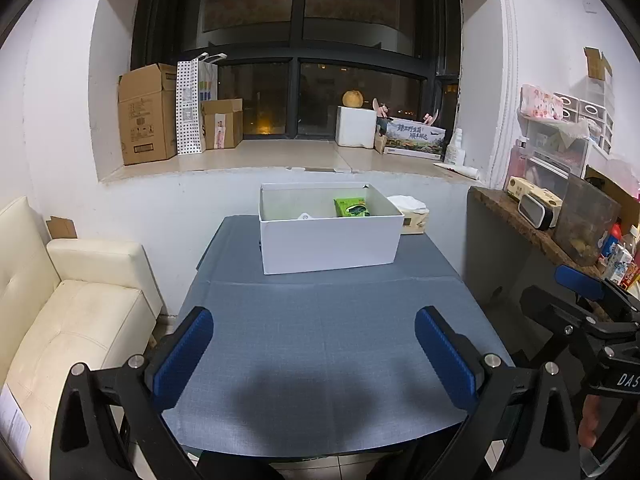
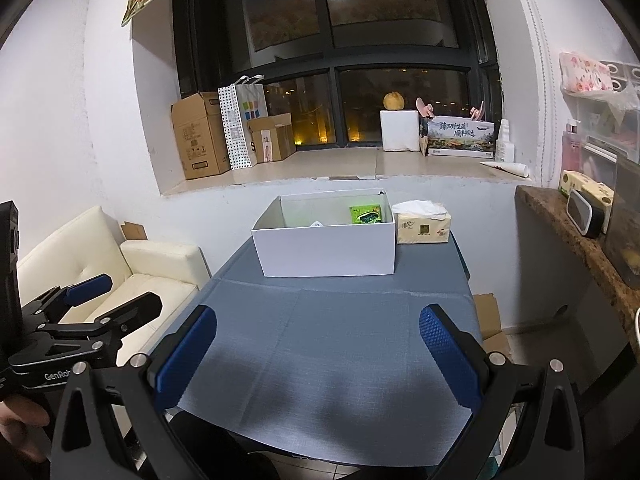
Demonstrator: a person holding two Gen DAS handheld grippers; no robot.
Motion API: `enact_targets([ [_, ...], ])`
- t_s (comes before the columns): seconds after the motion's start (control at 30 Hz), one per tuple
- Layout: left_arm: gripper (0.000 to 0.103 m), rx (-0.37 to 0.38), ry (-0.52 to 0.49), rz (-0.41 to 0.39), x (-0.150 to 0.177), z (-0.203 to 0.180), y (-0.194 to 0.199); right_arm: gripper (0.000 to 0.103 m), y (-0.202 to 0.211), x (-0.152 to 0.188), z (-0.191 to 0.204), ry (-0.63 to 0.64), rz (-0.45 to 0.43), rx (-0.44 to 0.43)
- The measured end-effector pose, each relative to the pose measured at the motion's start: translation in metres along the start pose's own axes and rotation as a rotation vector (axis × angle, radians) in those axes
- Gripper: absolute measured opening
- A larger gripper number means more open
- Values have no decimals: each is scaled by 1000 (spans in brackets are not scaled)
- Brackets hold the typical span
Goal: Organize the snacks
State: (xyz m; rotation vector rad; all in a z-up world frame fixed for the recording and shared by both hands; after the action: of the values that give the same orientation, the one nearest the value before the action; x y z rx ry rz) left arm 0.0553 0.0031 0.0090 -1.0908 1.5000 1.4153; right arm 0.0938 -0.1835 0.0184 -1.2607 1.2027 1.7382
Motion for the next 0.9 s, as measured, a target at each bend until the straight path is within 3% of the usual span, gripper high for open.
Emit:
enact_targets([
  [0.9, 103, -2, 5, 9, 1, 0, -2, 103, 0, 0, 6, 16, 9, -13],
])
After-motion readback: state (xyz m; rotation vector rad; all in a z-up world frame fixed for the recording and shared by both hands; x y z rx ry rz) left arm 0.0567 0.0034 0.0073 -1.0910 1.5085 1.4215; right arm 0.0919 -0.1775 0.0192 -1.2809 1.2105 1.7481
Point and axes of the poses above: each gripper's, at about its wrist camera, not at the fingertips, and y roughly against the way its jaws point, z to its left, x to its underside, the point moved 3 cm from there along -y, roughly the way its jaws point, and after that the axes turned 13 degrees about -z, right-handed, at the moved point
